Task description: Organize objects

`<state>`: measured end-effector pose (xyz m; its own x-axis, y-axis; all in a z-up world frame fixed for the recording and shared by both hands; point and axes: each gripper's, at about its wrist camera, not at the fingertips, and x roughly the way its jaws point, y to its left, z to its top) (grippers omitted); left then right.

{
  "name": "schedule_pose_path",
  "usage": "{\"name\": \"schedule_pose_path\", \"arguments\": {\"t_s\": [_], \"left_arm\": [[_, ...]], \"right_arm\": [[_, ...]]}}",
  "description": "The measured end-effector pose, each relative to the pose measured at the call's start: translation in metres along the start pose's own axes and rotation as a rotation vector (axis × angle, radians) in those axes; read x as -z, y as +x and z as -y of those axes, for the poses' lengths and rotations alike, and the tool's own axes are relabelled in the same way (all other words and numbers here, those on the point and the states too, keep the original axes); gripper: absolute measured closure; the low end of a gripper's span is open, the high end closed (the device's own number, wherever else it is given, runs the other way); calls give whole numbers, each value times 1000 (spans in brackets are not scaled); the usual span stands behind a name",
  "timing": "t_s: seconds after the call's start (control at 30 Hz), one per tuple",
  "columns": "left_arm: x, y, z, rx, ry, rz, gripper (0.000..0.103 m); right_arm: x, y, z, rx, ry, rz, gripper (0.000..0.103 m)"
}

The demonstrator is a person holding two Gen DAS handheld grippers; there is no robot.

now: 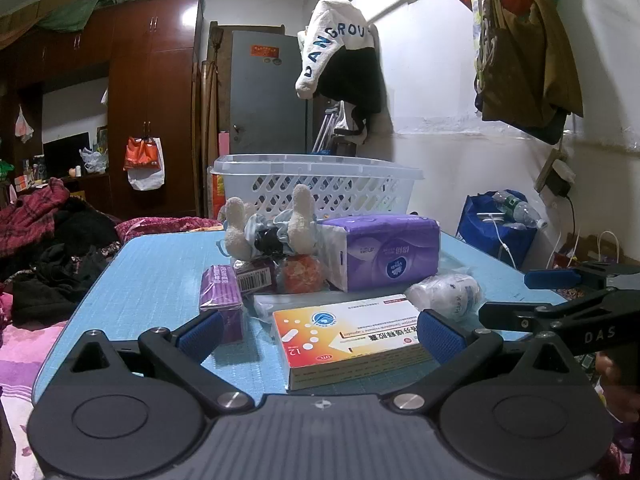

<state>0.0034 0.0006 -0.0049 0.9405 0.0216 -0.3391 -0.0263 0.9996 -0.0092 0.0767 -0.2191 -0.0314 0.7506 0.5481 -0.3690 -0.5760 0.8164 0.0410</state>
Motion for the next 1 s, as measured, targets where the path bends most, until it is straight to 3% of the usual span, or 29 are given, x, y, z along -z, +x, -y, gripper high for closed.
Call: {"name": "schedule_pose_path", "arguments": {"t_s": [1.0], "left_arm": [[0, -2, 1, -11, 9, 1, 0]], "right_arm": [[0, -1, 1, 1, 3, -4, 0]]}}
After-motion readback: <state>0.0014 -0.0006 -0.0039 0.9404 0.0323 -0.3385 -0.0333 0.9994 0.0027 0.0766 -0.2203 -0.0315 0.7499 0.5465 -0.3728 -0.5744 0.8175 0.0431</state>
